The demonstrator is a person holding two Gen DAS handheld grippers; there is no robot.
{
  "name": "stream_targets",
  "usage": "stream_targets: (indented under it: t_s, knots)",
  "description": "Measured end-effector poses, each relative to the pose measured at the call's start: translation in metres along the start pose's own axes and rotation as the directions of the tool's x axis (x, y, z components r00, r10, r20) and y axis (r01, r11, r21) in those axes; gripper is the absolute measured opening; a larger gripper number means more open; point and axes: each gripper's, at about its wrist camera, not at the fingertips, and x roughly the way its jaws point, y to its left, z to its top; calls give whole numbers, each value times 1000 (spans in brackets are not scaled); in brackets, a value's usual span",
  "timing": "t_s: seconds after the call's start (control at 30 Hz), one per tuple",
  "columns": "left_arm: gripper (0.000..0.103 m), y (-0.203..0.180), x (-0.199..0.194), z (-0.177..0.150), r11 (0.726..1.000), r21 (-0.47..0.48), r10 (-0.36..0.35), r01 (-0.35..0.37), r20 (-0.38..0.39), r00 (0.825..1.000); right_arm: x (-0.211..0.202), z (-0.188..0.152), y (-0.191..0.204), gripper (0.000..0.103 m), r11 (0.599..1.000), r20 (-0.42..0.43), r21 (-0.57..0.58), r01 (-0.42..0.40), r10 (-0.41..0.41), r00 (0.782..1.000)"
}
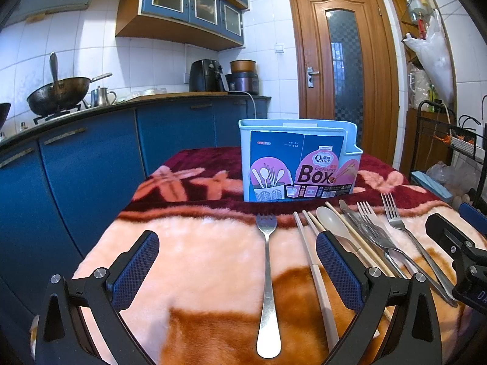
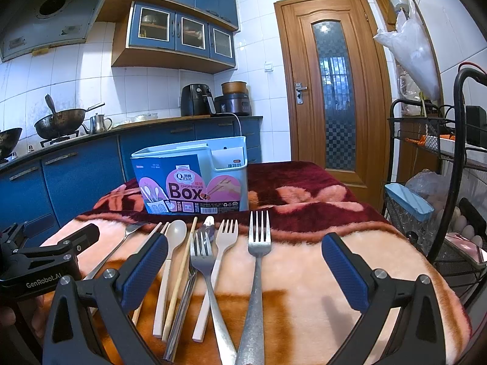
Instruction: Organize utensils
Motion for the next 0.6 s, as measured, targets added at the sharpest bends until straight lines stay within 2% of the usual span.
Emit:
stream_targets:
  t_s: [0.6]
  knots:
    - [103, 0, -1, 1, 1000, 5, 4, -4, 1, 1000, -1, 1, 0, 103, 1000, 5, 0, 1, -1, 1000]
